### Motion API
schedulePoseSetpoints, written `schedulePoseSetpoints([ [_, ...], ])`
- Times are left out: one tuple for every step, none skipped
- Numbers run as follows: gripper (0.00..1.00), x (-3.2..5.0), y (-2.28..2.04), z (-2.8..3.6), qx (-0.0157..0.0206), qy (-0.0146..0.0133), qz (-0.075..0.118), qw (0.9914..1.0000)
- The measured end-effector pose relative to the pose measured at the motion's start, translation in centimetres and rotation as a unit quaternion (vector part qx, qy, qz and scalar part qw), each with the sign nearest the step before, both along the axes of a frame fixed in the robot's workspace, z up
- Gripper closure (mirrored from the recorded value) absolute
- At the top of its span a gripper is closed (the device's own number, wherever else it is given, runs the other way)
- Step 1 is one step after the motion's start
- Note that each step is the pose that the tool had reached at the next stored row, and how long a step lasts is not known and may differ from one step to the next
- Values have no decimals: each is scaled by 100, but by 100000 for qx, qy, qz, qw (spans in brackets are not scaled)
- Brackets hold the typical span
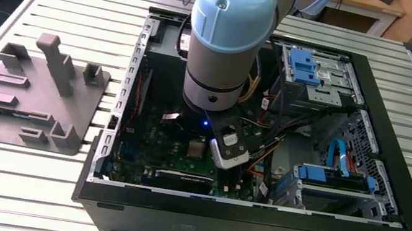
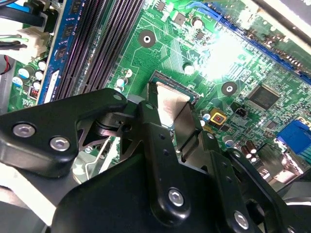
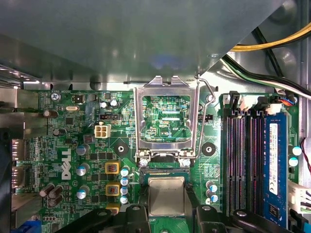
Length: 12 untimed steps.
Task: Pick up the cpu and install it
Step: 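Place the cpu into insertion slot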
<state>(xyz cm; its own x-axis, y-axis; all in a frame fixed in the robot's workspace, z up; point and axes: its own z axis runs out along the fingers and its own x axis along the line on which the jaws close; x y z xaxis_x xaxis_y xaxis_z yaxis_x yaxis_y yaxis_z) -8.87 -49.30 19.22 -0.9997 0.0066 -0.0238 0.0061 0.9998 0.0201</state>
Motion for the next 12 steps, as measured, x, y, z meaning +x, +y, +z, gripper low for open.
schedulePoseSetpoints([
  [62, 0, 0, 0, -5, 5, -1, 100000],
  [62, 0, 0, 0, -2, 2, -1, 100000],
  [62, 0, 0, 0, -1, 1, -2, 100000],
  [62, 0, 0, 0, -2, 2, -2, 100000],
  [62, 0, 0, 0, -4, 1, -1, 100000],
  [62, 0, 0, 0, -2, 0, -1, 100000],
  [62, 0, 0, -1, -1, 1, -2, 100000],
  [62, 0, 0, -1, -2, 0, -1, 100000],
  [62, 0, 0, -1, -4, 1, -1, 100000],
  [62, 0, 0, -1, -1, 1, -1, 100000],
  [62, 0, 0, -1, -1, 0, -3, 100000],
  [62, 0, 0, -1, -2, 1, -2, 100000],
])
